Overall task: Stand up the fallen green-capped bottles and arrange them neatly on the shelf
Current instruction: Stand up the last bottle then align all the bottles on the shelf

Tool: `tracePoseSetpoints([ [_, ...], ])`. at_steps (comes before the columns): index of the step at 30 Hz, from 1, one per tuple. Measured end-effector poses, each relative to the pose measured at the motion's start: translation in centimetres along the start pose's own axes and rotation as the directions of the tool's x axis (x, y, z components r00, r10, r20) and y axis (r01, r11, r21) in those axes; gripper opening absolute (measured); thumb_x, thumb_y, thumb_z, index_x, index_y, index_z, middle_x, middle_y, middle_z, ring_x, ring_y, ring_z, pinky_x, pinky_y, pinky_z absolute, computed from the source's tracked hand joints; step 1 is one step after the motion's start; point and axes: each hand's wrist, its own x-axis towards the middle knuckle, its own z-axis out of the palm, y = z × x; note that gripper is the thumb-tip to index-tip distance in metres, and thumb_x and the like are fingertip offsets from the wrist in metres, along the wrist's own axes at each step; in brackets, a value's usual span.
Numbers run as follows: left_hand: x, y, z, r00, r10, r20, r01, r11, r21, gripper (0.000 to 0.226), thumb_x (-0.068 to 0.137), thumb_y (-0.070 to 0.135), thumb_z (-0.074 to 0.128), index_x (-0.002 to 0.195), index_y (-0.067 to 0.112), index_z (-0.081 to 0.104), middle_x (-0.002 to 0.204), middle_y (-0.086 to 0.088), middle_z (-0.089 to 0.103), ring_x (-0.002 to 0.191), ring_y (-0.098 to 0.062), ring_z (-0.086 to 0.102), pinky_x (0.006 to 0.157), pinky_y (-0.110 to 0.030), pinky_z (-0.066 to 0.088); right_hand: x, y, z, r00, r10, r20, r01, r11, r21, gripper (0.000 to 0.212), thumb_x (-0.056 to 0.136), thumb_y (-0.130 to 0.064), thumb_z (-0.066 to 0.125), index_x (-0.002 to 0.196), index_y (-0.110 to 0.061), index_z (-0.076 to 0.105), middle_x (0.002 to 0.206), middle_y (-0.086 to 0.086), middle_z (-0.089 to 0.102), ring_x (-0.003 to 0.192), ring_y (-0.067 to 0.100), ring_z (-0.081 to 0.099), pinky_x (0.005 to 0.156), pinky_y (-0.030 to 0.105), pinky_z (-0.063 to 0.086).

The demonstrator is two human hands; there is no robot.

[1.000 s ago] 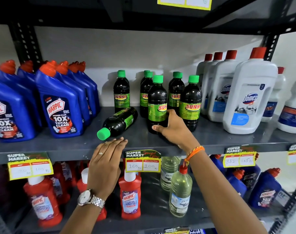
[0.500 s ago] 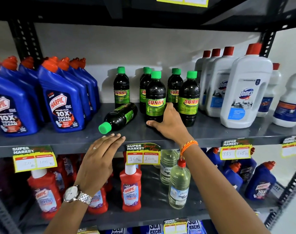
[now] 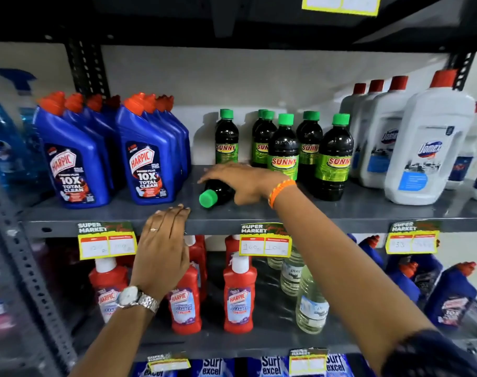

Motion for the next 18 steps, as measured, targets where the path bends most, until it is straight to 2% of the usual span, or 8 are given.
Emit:
tracePoseSetpoints([
  [3, 0.0, -0.4, 0.0, 1.0, 0.014, 0.019, -0.014, 1.0, 0.0, 0.066, 0.079, 0.015, 0.049, 0.144, 0.006, 0.043, 0.143, -0.013, 0.052, 0.13, -0.033, 0.048, 0.119, -0.045, 0.026, 1.1, 0.5, -0.1, 0.999, -0.037, -0.009, 0.038, 0.997, 0.062, 0.071, 0.07, 0.005, 0.069, 0.135, -0.023, 0.059, 0.137, 0.007, 0.06, 0.126, 0.028, 0.054, 0.106, 0.044, 0.045],
  [5, -0.1, -0.4, 0.0, 1.0, 0.019, 0.024, -0.019, 1.0, 0.003, 0.068, 0.077, 0.015, 0.05, 0.143, 0.006, 0.044, 0.142, -0.013, 0.053, 0.129, -0.033, 0.048, 0.119, -0.044, 0.026, 1.3, 1.0, 0.1, 0.998, -0.037, -0.06, 0.041, 0.996, 0.075, 0.072, 0.067, -0.002, 0.081, 0.132, -0.022, 0.06, 0.135, 0.005, 0.062, 0.124, 0.026, 0.055, 0.105, 0.039, 0.044],
  [7, -0.2, -0.4, 0.0, 1.0, 0.02, 0.02, -0.02, 1.0, 0.001, 0.068, 0.075, 0.014, 0.052, 0.142, 0.006, 0.045, 0.14, -0.013, 0.054, 0.127, -0.033, 0.049, 0.118, -0.045, 0.027, 1.1, 1.3, 0.5, 0.983, -0.026, -0.18, 0.051, 0.989, 0.136, 0.073, 0.064, -0.014, 0.087, 0.132, -0.024, 0.06, 0.133, 0.003, 0.064, 0.123, 0.024, 0.057, 0.105, 0.037, 0.045],
  [10, -0.1, -0.3, 0.1, 1.0, 0.013, 0.004, -0.013, 1.0, -0.015, 0.065, 0.077, 0.014, 0.052, 0.141, 0.005, 0.046, 0.138, -0.013, 0.055, 0.125, -0.033, 0.05, 0.117, -0.045, 0.03, 0.8, 1.4, 0.4, 0.903, 0.067, -0.424, 0.025, 0.978, 0.209, 0.078, 0.062, -0.035, 0.087, 0.134, -0.025, 0.058, 0.132, 0.003, 0.067, 0.123, 0.027, 0.06, 0.105, 0.04, 0.047],
  [13, -0.1, -0.2, 0.3, 1.0, 0.003, 0.001, -0.003, 1.0, -0.01, 0.064, 0.077, 0.016, 0.052, 0.14, 0.005, 0.047, 0.137, -0.013, 0.056, 0.125, -0.033, 0.05, 0.117, -0.046, 0.03, 0.6, 0.8, -1.0, 0.805, 0.241, -0.542, -0.062, 0.943, 0.327, 0.081, 0.066, -0.045, 0.085, 0.137, -0.02, 0.056, 0.132, 0.007, 0.068, 0.124, 0.032, 0.06, 0.106, 0.042, 0.048],
  [15, -0.1, -0.2, 0.4, 1.0, -0.001, 0.008, 0.001, 1.0, -0.006, 0.065, 0.077, 0.017, 0.052, 0.141, 0.005, 0.046, 0.137, -0.014, 0.056, 0.126, -0.034, 0.05, 0.117, -0.046, 0.03, 0.8, 0.7, -1.8, 0.765, 0.35, -0.541, -0.07, 0.88, 0.47, 0.07, 0.069, -0.042, 0.086, 0.13, -0.016, 0.062, 0.123, 0.006, 0.072, 0.115, 0.025, 0.066, 0.101, 0.038, 0.052],
  [18, -0.2, -0.3, 0.4, 1.0, -0.001, 0.013, 0.001, 1.0, 0.002, 0.065, 0.079, 0.018, 0.052, 0.142, 0.006, 0.045, 0.139, -0.014, 0.055, 0.127, -0.033, 0.049, 0.118, -0.045, 0.028, 1.5, 0.7, -1.8, 0.756, 0.502, -0.42, -0.065, 0.696, 0.715, 0.055, 0.073, -0.038, 0.085, 0.12, -0.017, 0.065, 0.109, 0.002, 0.075, 0.101, 0.02, 0.071, 0.092, 0.044, 0.059],
])
